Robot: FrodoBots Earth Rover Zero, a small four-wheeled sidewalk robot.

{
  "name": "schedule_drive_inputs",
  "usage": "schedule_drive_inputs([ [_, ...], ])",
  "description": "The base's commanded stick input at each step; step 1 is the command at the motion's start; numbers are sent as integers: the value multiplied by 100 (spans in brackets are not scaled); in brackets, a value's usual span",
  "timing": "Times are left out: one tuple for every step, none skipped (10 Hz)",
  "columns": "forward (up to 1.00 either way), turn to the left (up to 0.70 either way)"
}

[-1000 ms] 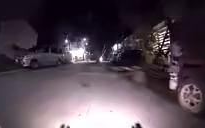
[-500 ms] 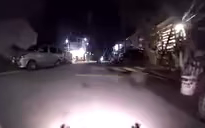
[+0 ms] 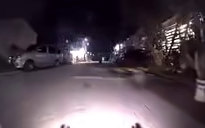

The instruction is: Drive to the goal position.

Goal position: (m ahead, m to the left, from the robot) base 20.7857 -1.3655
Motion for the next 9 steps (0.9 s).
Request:
schedule_drive_inputs([
  [70, 0],
  [70, 0],
  [70, 0],
  [70, -8],
  [70, -35],
  [70, -32],
  [70, -5],
  [70, 0],
  [70, 0],
])
